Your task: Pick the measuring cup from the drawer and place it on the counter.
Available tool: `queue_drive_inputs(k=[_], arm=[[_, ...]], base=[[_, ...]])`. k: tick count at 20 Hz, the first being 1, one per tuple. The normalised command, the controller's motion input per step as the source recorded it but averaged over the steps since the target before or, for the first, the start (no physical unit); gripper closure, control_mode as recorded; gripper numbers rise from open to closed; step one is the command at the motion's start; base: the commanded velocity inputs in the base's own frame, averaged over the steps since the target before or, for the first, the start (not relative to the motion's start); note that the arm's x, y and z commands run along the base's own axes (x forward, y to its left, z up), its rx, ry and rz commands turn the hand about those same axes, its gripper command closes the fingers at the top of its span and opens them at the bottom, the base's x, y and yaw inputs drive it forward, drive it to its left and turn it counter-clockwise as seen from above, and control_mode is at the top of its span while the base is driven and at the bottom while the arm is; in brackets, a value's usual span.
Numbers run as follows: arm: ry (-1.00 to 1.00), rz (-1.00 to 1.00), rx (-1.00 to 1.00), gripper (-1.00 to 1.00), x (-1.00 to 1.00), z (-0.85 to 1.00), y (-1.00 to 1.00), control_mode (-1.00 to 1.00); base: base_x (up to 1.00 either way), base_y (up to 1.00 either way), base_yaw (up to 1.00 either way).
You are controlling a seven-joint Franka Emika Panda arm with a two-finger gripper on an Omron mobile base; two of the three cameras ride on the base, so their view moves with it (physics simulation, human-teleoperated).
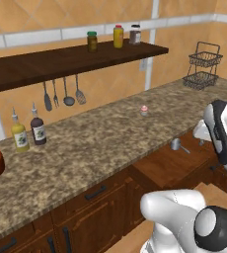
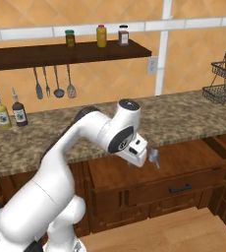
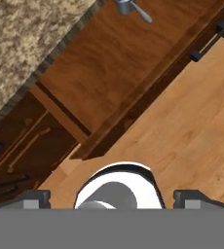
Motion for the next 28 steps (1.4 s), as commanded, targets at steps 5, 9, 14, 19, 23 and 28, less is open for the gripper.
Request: queue_drive_inputs(k=[5,9,14,19,23,28], arm=[[0.06,-0.24,0.05,-1.00,0.69,-0.14,-1.00,-1.00],[0.28,-0.35,0.07,-1.00,0.52,-0.51,-1.00,-1.00],[0.30,-0.18,0.13,-1.00,0.41,-0.54,-0.61,-1.00],[0.01,-0.13,0.04,-1.00,0.39,-0.68,-0.21,-1.00],[0.00,-0.16,0.02,-1.00,0.53,-0.51,0.00,-1.00],[-0.01,-0.09,-0.01,-1.00,0.38,-0.67,0.00,-1.00]], base=[[0.00,0.00,0.00],[0.00,0.00,0.00],[0.00,0.00,0.00],[0.00,0.00,0.00],[0.00,0.00,0.00],[0.00,0.00,0.00]])
